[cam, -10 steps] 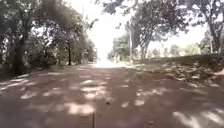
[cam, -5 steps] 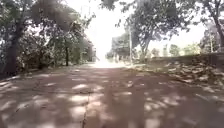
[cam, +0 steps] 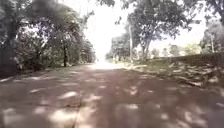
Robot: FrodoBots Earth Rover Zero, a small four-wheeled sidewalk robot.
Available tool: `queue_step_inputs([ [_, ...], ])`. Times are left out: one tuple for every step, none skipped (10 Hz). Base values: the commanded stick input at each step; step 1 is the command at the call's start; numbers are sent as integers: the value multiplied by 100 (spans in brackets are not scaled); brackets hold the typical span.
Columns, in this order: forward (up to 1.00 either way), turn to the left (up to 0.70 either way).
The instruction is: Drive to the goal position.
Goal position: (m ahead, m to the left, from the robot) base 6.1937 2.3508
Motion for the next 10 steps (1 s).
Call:
queue_step_inputs([
  [100,0],
  [100,0],
  [100,0],
  [100,0],
  [100,0],
  [100,0],
  [100,0],
  [100,0],
  [100,0],
  [100,0],
])
